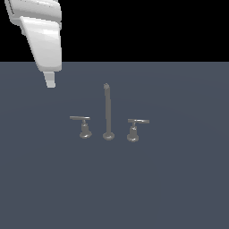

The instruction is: Turn on the faucet by rotating a designated handle.

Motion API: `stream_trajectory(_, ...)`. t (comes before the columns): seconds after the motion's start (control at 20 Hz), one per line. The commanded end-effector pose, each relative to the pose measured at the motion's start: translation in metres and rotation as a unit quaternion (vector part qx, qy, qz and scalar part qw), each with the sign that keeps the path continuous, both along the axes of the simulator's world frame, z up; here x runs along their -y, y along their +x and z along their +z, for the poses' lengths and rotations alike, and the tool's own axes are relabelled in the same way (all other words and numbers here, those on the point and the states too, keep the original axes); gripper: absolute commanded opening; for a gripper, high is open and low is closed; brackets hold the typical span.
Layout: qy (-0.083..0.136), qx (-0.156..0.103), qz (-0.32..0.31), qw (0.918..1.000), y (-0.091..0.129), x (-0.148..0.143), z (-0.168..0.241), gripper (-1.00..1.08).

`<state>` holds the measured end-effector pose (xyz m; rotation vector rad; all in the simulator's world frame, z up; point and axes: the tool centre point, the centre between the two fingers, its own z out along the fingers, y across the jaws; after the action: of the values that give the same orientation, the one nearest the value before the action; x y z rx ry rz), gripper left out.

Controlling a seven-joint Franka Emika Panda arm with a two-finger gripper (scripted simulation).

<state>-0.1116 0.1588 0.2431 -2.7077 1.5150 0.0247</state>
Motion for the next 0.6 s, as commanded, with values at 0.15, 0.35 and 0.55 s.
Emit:
stream_trajectory(0.15,-0.001,-0.001,-0.046,0.9989,0.020,-0.005,-0.021,-1.00)
stream_trajectory(0.35,-0.003,-0.002,-0.078,0.9969,0.034,-0.007,-0.037,-1.00)
stream_trajectory(0.55,-0.005,-0.002,-0.111,0.9938,0.049,-0.008,-0.052,-1.00)
